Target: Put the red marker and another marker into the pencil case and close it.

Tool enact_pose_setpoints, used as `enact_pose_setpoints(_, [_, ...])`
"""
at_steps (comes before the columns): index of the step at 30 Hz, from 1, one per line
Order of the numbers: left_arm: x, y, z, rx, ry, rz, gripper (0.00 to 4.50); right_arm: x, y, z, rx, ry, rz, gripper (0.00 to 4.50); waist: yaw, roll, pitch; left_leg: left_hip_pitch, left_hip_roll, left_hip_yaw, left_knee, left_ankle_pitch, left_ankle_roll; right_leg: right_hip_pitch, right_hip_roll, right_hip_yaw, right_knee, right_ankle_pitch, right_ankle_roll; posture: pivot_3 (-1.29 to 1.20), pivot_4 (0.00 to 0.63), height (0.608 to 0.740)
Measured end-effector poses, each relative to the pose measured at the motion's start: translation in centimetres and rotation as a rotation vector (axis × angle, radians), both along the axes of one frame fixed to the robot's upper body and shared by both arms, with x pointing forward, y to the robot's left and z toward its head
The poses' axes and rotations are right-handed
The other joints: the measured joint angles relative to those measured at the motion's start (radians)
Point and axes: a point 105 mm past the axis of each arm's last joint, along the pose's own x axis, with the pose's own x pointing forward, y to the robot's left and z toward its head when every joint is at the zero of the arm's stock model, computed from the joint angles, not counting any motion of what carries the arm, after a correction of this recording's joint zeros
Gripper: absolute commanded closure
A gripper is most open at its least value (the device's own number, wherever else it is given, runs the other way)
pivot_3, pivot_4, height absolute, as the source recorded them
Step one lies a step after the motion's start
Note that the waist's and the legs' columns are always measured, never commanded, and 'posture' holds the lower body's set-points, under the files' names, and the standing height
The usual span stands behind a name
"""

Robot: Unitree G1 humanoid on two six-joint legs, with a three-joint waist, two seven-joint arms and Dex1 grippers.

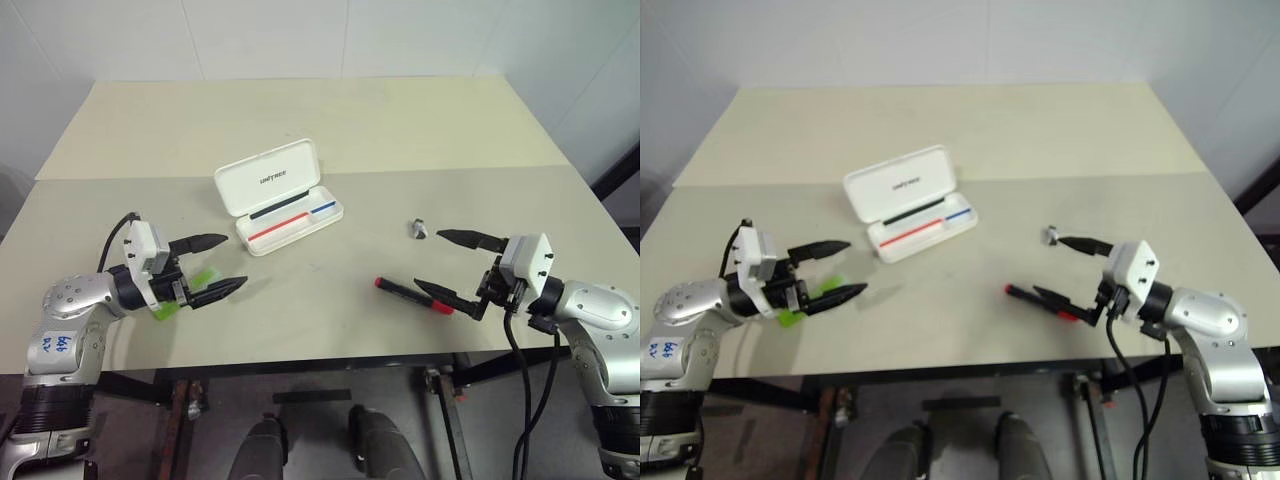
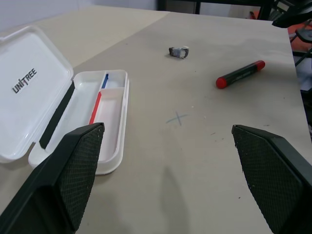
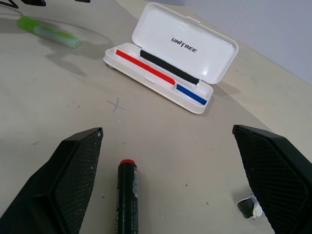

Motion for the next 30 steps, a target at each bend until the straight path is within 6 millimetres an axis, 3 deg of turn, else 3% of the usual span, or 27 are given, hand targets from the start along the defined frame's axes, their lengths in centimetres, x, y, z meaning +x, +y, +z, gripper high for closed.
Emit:
enact_pose_setpoints(11, [0.5,-0.5,-0.3,-0.014,-0.023,0.025,0.03,0.1,1.9,1.0,0.027,-0.011,0.03,0.0,0.0,0.0,0.0,0.0,0.0,0.0,0.0,0.0,0.0,0.0,0.0,0.0,0.0,0.0,0.0,0.0,0.15,0.74])
enact_pose_setpoints(14, [1.1,-0.5,0.0,0.002,-0.039,0.048,0.63,0.3,2.3,1.3,0.038,-0.016,0.042,0.0,0.001,0.0,0.0,0.0,0.0,0.0,0.001,0.0,0.0,0.0,0.0,0.0,0.001,0.0,0.0,0.0,0.15,0.74])
enact_pose_setpoints(18, [2.0,-0.4,0.1,0.023,-0.042,0.085,1.9,0.4,3.2,1.3,0.06,-0.014,0.061,0.0,0.001,0.0,0.0,0.0,0.0,0.0,0.001,0.0,0.0,0.0,0.0,0.0,0.001,0.0,0.001,0.0,0.15,0.74])
enact_pose_setpoints(30, [6.6,-4.2,-1.3,0.183,-0.012,0.104,1.9,0.2,5.3,2.0,0.076,-0.035,0.118,0.0,0.005,0.0,0.0,-0.001,-0.002,-0.001,0.002,0.0,0.0,0.0,0.001,-0.001,0.002,0.001,0.002,0.0,0.15,0.74])
